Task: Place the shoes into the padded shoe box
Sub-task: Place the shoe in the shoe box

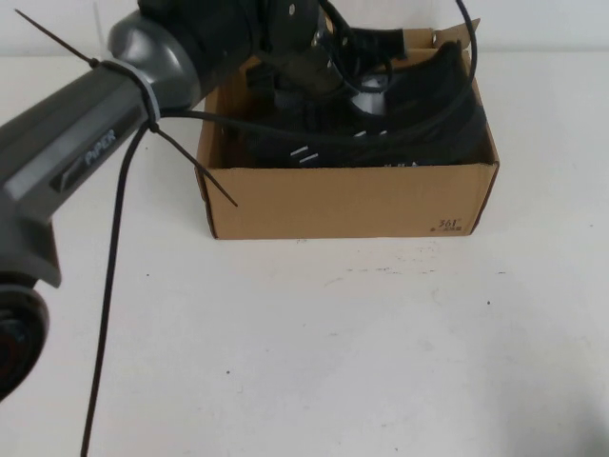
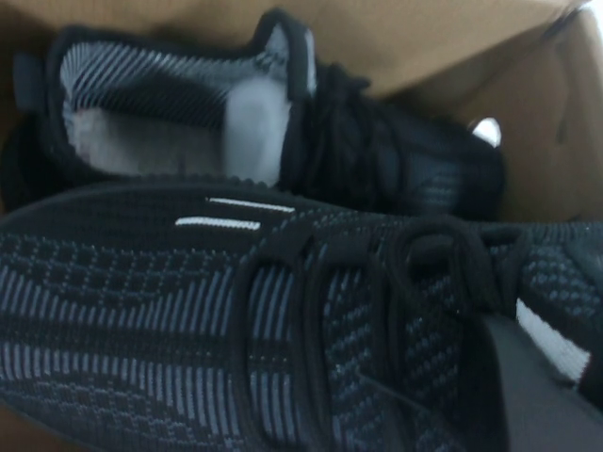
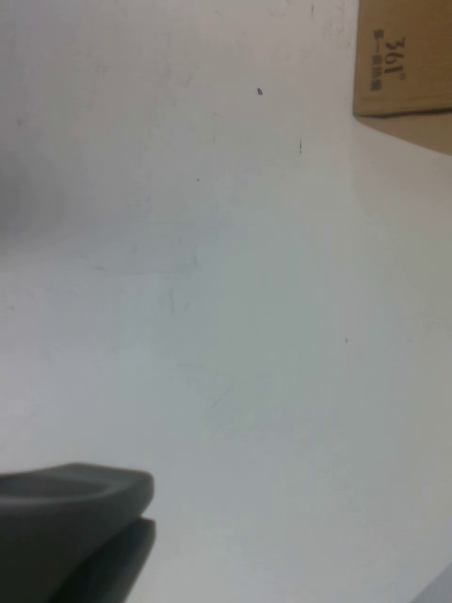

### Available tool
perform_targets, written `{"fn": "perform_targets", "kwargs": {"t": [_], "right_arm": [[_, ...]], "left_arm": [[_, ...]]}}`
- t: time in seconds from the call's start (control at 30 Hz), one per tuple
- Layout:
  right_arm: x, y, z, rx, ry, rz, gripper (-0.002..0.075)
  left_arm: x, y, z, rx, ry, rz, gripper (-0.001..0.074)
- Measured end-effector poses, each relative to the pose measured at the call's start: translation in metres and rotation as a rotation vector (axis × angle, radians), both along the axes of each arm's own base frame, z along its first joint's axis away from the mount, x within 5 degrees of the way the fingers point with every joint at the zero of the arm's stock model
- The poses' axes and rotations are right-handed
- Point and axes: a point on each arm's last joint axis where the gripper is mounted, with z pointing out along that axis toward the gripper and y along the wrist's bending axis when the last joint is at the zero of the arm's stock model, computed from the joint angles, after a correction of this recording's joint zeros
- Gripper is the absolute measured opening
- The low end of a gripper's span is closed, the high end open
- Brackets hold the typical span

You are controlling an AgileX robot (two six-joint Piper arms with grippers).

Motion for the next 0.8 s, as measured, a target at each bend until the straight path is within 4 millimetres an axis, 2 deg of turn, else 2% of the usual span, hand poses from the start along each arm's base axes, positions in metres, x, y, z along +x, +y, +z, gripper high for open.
{"fn": "perform_targets", "kwargs": {"t": [0.27,0.6,0.8], "right_arm": [[0.000,0.000,0.000,0.000,0.000,0.000,-0.0008],[0.000,0.000,0.000,0.000,0.000,0.000,-0.0008],[0.000,0.000,0.000,0.000,0.000,0.000,-0.0008]], "left_arm": [[0.007,-0.005,-0.021,0.017,0.043,0.012,0.0006],[0.009,-0.007,-0.029,0.029,0.064,0.016,0.0006],[0.012,-0.011,-0.045,0.063,0.087,-0.001,0.0006]]}}
